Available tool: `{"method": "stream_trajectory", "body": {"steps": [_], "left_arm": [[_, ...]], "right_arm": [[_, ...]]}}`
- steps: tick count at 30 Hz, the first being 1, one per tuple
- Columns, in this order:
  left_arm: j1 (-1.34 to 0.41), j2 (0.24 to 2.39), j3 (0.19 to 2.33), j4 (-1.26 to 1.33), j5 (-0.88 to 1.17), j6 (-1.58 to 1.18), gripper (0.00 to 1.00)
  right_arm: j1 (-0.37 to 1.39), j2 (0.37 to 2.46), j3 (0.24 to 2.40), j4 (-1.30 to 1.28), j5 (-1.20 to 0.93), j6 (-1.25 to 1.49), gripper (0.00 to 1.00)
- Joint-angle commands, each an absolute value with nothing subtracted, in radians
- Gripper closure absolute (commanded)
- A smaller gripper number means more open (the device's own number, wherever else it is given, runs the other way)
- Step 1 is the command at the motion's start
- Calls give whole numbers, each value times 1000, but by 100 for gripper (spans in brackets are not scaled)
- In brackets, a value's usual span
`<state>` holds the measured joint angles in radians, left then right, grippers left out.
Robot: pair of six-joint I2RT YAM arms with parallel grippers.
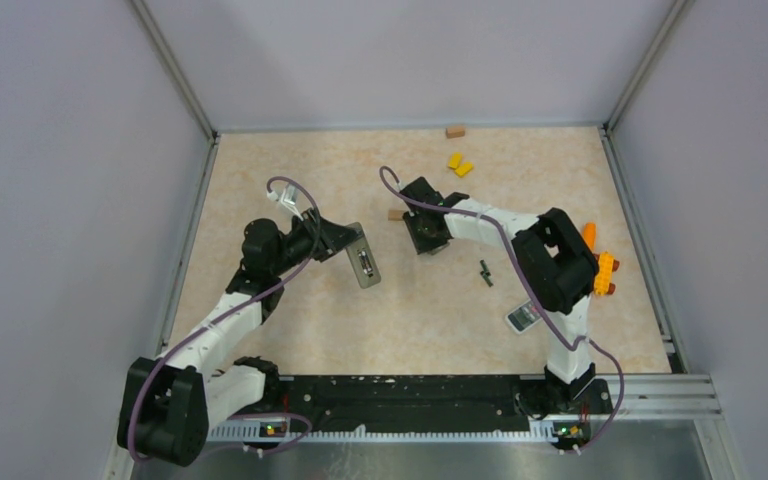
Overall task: Load the batteries into the remote control
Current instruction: Pick up the battery cover at the center of the board.
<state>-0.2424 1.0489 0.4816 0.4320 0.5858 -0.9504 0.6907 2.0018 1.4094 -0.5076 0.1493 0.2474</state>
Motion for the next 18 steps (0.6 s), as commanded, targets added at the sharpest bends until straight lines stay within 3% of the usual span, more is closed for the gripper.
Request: {"method": "stream_trajectory", "body": {"steps": [1,6,15,18], "left_arm": [[-236,1033,508,460,589,-946,87],[-236,1039,509,463,590,-948,88],[-235,1046,508,469,593,-953,88],[-235,1045,506,469,594,-954,88]], "right_arm": [[686,1943,1423,-542,173,240,70],[691,1932,1415,-556,180,234,71],[698,1907,1393,-544,189,229,65],[698,1913,1393,-552,181,230,70]]}}
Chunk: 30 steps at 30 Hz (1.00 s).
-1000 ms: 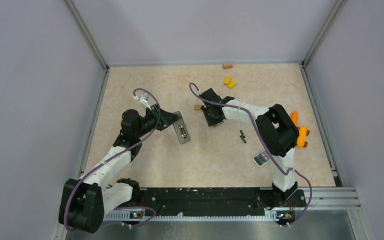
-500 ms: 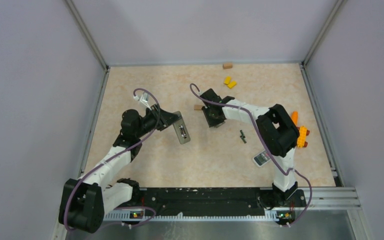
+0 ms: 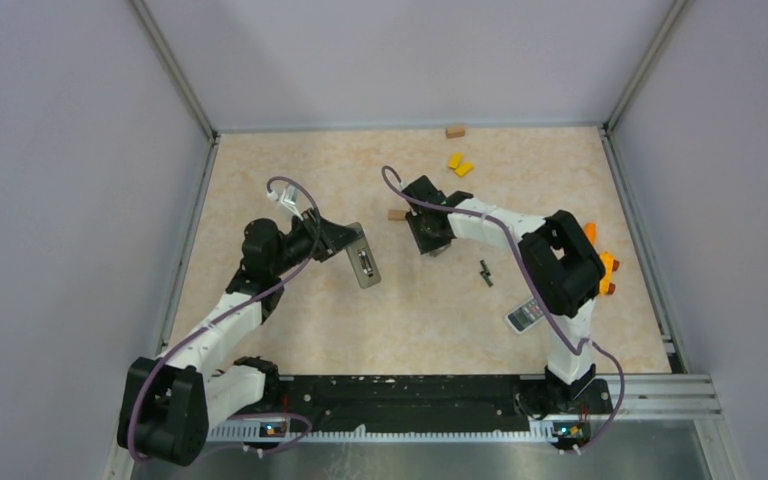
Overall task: Load the batteries into the remote control
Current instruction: Pick up the battery cover at the center of the board.
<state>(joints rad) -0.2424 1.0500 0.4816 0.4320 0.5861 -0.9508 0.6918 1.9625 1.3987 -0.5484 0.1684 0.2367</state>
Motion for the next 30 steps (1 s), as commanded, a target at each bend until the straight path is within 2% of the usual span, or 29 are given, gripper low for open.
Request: {"method": "stream_trajectory", "body": {"steps": [1,11,17,27,30], "left_arm": [[-235,1046,506,469,594,-954,88],[-235,1046,504,471,593,-956,88],[-235,1039,504,471,592,-956,88],[-233,1028,506,466,593,-957,88],[-233,1026,506,465,591,-957,88]], "right_arm": [[698,1915,1393,-554,179,231,72],[698,1940,1388,-553,172,237,79],[698,1957,1385,-541,152,242,88],[698,1983,1394,-544,147,246,86],[698,1982,1394,-542,145,250,90]]}}
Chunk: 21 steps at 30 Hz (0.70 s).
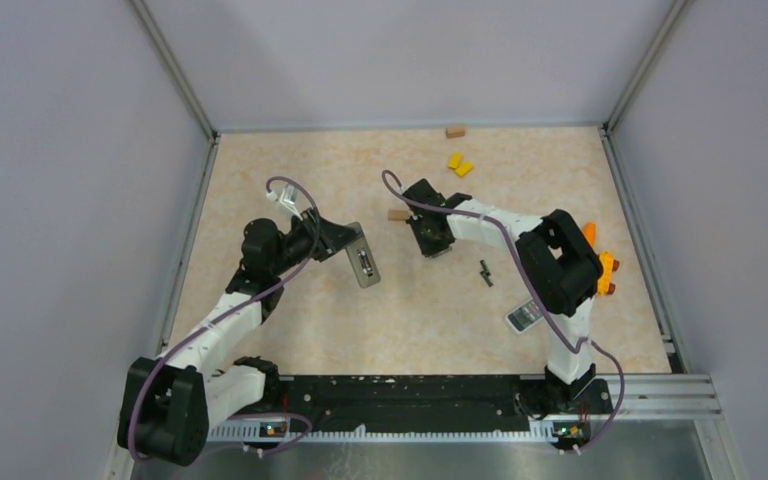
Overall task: Load the batteries into the remote control
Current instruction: Pick up the battery cover at the center of the board.
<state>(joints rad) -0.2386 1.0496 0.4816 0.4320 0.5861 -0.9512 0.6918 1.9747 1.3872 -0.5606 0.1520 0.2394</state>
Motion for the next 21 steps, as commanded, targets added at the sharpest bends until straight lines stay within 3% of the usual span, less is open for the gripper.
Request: {"method": "stream_trajectory", "body": {"steps": [1,3,9,14,21], "left_arm": [[-233,1026,506,466,592,-959,88],[-233,1025,506,465,592,-960,88],[-232,1020,520,489,581,-988,88],[-232,1028,534,570,543,-1062,88],[-234,1107,537,801,479,-1253,87]], "right_arm": [[698,1981,1394,-542,145,254,94],[698,1969,1395,-533,142,267,100],[698,1790,1360,-441,59,356,100],[697,1546,1260,-256,-63,585,100],[699,1260,962,308,-259,1156,100]]}}
